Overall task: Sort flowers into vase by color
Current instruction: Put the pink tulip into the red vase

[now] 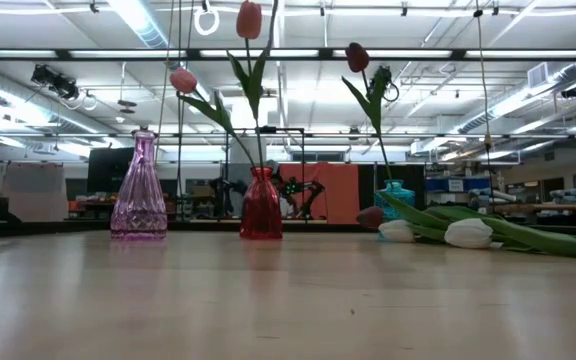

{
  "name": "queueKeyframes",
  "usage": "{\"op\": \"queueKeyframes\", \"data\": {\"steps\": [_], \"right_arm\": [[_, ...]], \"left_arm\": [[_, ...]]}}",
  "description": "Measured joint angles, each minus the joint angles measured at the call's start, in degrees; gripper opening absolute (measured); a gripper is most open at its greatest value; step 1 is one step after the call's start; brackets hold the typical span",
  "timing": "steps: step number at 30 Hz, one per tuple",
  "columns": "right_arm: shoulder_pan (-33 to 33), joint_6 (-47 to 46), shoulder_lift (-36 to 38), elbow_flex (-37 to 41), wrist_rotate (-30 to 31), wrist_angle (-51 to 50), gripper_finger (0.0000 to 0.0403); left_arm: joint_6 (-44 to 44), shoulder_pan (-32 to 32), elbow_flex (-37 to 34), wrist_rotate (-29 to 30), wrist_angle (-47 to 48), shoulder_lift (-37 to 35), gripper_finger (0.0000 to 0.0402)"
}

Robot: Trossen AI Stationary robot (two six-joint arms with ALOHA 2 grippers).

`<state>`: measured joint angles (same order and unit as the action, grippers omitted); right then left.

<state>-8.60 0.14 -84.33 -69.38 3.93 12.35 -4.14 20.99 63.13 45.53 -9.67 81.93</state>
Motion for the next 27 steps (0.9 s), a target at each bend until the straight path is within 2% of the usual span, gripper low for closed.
{"op": "queueKeyframes", "data": {"steps": [2, 3, 11, 17, 20, 27], "right_arm": [[0.0, -0.2, 0.0, 0.0, 0.1, 0.0, 0.0029], [0.0, -0.4, 0.0, 0.0, 0.0, 0.0, 0.0035], [0.0, -3.4, 1.2, 0.1, -0.9, -6.2, 0.0097], [0.4, -4.6, 5.6, 1.2, 1.4, -12.8, 0.0116], [1.6, -7.0, 7.7, 3.6, 1.3, -14.9, 0.0116], [2.5, -9.6, 13.9, 9.7, 0.2, -16.5, 0.0116]], "left_arm": [[1.1, 0.0, 0.0, -0.4, 0.0, 0.0, 0.0022], [1.2, 0.0, 0.0, -0.6, -0.1, 0.0, 0.0014], [2.4, 1.8, 0.0, 0.1, 0.6, -0.2, 0.0006], [4.0, 4.3, -0.6, 3.3, 2.0, -2.0, 0.0006], [3.7, 5.0, -3.6, 4.2, 1.8, -3.8, 0.0006], [2.5, 4.9, -16.0, 4.3, -7.5, -10.5, 0.0006]]}}
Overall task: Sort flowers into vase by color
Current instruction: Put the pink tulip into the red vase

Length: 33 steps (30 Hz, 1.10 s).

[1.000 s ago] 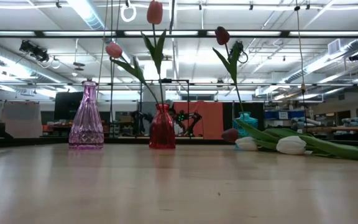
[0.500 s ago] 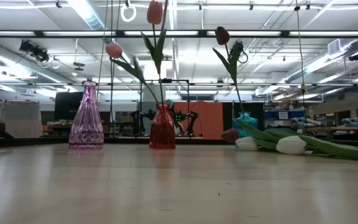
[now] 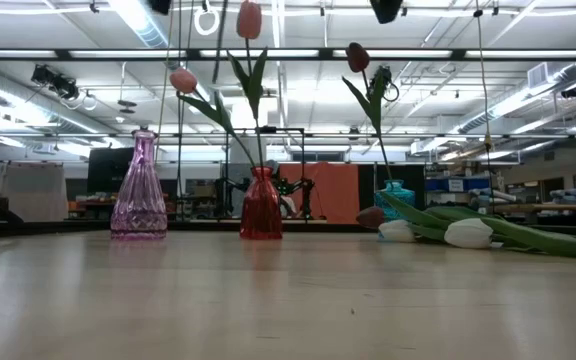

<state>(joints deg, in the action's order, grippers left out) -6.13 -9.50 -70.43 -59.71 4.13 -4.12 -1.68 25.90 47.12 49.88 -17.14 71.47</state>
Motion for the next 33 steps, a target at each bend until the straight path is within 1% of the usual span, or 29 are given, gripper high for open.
{"op": "queueKeyframes", "data": {"steps": [2, 3, 5, 8, 10, 13, 15, 16, 18, 20, 22, 26, 30, 33], "right_arm": [[0.0, 0.0, 2.0, 1.4, 0.8, -0.1, 0.0116], [0.3, 0.0, 3.0, 2.0, 1.3, 0.2, 0.0116], [0.9, -0.1, 4.7, 3.9, 2.3, 0.1, 0.0116], [2.1, -1.8, 6.5, 6.8, 2.2, 0.2, 0.0116], [2.7, -2.9, 7.1, 8.5, 2.2, 1.0, 0.0116], [3.1, -3.8, 7.7, 10.8, 1.9, 1.4, 0.0116], [3.3, -3.9, 7.8, 12.0, 1.5, 2.8, 0.0116], [3.3, -3.9, 7.8, 12.6, 1.0, 3.0, 0.0116], [3.1, -3.9, 7.5, 13.4, 0.0, 4.8, 0.0116], [2.8, -3.9, 7.2, 14.2, -0.6, 5.0, 0.0116], [2.4, -3.7, 6.7, 14.7, -1.0, 7.5, 0.0116], [1.9, -2.6, 6.4, 16.6, -1.5, 11.9, 0.0116], [1.6, -2.5, 5.9, 17.3, -2.7, 12.5, 0.0116], [1.0, -2.3, 5.7, 17.2, -2.7, 12.8, 0.0116]], "left_arm": [[0.7, -0.8, -2.9, 0.3, -4.7, -0.8, 0.0006], [2.0, -1.1, -4.6, 1.5, -6.6, -1.1, 0.0006], [5.4, -2.2, -7.1, 2.6, -13.6, -0.9, 0.0006], [7.6, -4.6, -10.9, 2.7, -24.2, 0.4, 0.0007], [7.8, -6.1, -13.3, 2.4, -28.9, 1.8, 0.0007], [9.5, -8.1, -15.3, 4.1, -37.1, 4.4, 0.0007], [11.0, -9.2, -16.3, 6.9, -40.8, 5.3, 0.0007], [11.7, -9.9, -16.4, 7.3, -42.4, 5.9, 0.0008], [12.8, -11.0, -17.2, 9.1, -43.4, 6.0, 0.0008], [13.1, -12.8, -17.0, 8.3, -44.2, 6.3, 0.0008], [13.5, -14.4, -17.1, 7.0, -44.3, 6.5, 0.0008], [12.7, -18.1, -17.0, 2.2, -45.0, 7.0, 0.0008], [12.0, -21.0, -17.0, -0.2, -46.3, 7.3, 0.0008], [10.8, -22.9, -17.0, -3.8, -46.5, 7.3, 0.0008]]}}
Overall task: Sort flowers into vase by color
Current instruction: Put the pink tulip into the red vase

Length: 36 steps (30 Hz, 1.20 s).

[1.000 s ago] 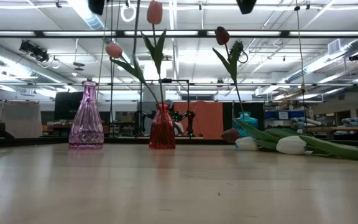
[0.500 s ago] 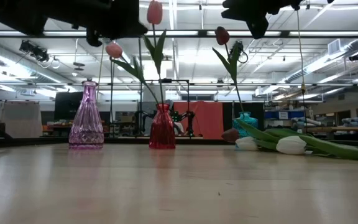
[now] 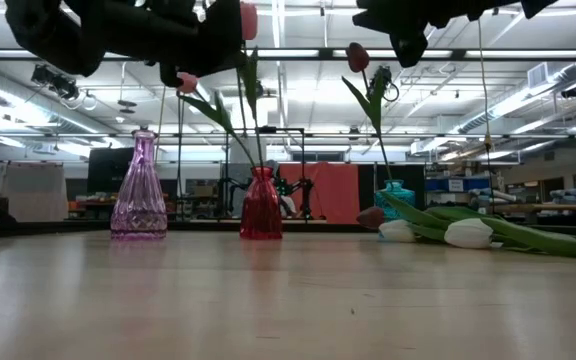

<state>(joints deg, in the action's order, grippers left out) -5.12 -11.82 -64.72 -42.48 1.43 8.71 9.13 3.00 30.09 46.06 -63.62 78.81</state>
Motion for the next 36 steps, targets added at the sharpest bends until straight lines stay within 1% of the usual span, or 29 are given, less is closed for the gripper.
{"op": "queueKeyframes", "data": {"steps": [4, 10, 16, 21, 27, 30, 36], "right_arm": [[-0.5, 0.4, -0.4, 0.0, 0.0, 0.2, 0.0116], [-1.2, 0.4, -2.3, 0.0, 0.0, 2.1, 0.0116], [-1.3, 1.1, -5.0, -0.1, -0.1, 4.8, 0.0116], [-1.3, 1.3, -5.5, -0.1, -0.4, 4.6, 0.0116], [-1.3, 1.5, -5.3, -0.1, -1.5, 4.5, 0.0116], [-1.4, 1.5, -5.3, -0.1, -1.5, 4.3, 0.0116], [-1.4, 1.5, -5.3, -0.1, -1.5, 4.5, 0.0116]], "left_arm": [[-1.8, -1.9, 0.0, -2.3, 0.1, 0.1, 0.0008], [-2.1, -4.1, 0.0, -4.1, 0.0, 0.9, 0.0008], [-4.5, -7.1, 3.0, -8.6, 0.5, 4.9, 0.0008], [-4.7, -7.8, 5.2, -8.7, 1.4, 9.5, 0.0008], [-7.0, -7.9, 5.4, -6.7, 2.0, 13.3, 0.0008], [-7.4, -7.8, 5.3, -5.6, 2.5, 13.7, 0.0008], [-6.6, -7.5, 5.3, -5.5, 2.7, 13.6, 0.0008]]}}
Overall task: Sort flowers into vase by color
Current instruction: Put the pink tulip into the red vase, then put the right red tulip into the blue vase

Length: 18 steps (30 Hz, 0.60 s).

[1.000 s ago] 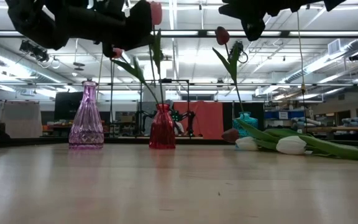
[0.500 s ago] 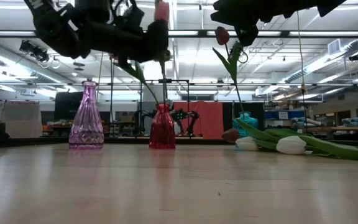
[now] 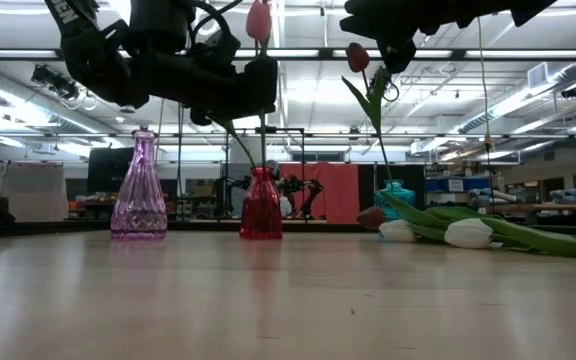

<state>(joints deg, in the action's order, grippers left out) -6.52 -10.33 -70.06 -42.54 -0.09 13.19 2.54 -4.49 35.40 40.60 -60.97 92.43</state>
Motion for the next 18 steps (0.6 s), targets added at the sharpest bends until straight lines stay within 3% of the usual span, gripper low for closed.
{"op": "queueKeyframes", "data": {"steps": [5, 13, 18], "right_arm": [[0.0, 0.0, 0.0, 0.0, 0.0, 0.0, 0.0116], [0.0, 0.0, 0.0, 0.0, 0.0, 0.0, 0.0116], [0.0, 0.0, 0.0, 0.0, 0.0, 0.0, 0.0116]], "left_arm": [[-2.0, 0.0, 0.0, 0.0, 3.2, 0.0, 0.0029], [-2.9, 0.8, 0.0, -0.1, 4.5, 0.0, 0.0127], [-3.0, 1.3, 0.0, -0.2, 7.6, -1.3, 0.0160]]}}
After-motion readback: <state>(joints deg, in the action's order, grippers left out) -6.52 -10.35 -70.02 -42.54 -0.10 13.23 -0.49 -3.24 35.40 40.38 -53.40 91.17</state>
